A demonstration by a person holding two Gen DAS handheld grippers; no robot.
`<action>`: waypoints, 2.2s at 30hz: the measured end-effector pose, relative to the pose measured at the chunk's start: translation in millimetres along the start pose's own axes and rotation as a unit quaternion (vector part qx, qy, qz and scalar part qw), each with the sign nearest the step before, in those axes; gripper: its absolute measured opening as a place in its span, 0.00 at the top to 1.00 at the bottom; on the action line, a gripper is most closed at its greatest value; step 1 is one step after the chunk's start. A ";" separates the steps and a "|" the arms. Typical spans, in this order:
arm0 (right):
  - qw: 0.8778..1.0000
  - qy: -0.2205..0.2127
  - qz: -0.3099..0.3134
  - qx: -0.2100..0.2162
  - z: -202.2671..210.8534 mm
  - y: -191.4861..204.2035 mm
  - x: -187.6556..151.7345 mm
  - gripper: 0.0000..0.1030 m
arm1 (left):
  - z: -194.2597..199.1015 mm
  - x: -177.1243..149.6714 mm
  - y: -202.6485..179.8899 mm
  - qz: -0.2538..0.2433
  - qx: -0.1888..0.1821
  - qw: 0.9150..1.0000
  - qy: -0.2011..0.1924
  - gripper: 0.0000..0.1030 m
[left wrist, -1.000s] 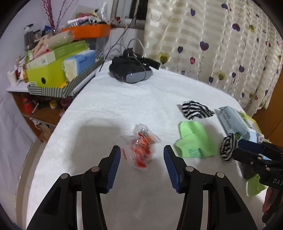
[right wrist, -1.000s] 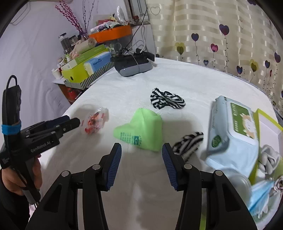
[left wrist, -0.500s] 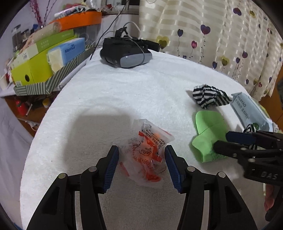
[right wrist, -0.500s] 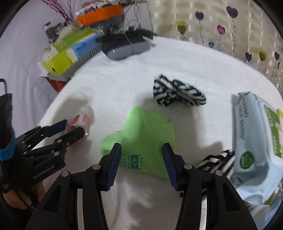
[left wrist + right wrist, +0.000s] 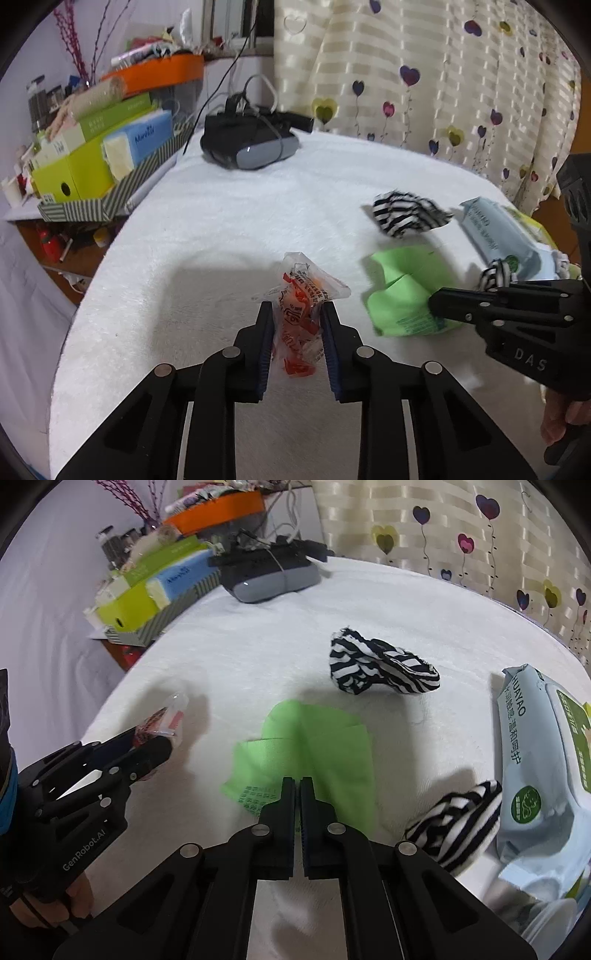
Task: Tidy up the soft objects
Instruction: 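Grasp the clear bag of orange candies with left while right grasps the lime-green cloth, then carry the candy bag and green cloth into the lime-green box and open both grippers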
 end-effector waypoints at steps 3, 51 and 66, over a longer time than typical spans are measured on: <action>1.000 -0.021 0.012 0.002 20.0 4.5 0.1 0.98 | 21.2 5.3 -6.1 0.001 -0.004 1.000 -0.015 0.77; 0.994 -0.002 0.070 0.085 82.6 -8.1 -53.1 0.55 | 134.3 52.4 -93.4 -0.017 -0.071 0.994 -0.087 0.76; 0.994 -0.006 0.084 0.067 76.0 -0.7 -63.4 0.95 | 134.8 46.3 -74.4 -0.003 -0.069 0.994 -0.088 0.76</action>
Point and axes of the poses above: each gripper's, at about its wrist camera, not at the fingertips, and z roughly against the way its jaws point, y to its left, x to its top, the point moved 9 cm from there along -z, roughly the way its jaws point, and after that the axes turned 3 degrees about x, right-handed, at the moved point
